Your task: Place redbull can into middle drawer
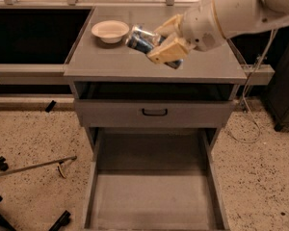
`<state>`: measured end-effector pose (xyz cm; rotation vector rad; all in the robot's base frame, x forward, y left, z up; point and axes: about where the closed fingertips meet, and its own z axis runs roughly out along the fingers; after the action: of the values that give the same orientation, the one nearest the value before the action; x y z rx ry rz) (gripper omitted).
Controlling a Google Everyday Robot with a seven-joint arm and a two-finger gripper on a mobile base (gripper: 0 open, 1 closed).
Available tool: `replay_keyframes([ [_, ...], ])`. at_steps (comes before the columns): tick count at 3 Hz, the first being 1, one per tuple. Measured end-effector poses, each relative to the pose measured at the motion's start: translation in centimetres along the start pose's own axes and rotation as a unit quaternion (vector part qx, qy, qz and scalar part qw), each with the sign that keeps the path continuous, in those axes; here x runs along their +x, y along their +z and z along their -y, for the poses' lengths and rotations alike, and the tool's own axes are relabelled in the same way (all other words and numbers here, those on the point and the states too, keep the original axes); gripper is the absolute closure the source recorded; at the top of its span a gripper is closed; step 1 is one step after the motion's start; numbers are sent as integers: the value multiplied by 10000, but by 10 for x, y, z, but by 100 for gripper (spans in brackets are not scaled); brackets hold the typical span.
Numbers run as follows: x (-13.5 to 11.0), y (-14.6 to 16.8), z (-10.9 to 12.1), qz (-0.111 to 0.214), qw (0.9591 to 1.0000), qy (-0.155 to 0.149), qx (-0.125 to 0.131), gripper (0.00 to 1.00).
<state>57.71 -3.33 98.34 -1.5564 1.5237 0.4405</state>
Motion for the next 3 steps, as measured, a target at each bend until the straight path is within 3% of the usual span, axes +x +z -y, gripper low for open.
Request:
replay_keyframes([
  [1, 7, 30, -51, 297, 9976, 562, -281, 100],
  [2, 27, 81, -109, 349, 9869, 1308, -882, 100],
  [3, 28, 85, -111, 372, 9865, 1308, -917, 100],
])
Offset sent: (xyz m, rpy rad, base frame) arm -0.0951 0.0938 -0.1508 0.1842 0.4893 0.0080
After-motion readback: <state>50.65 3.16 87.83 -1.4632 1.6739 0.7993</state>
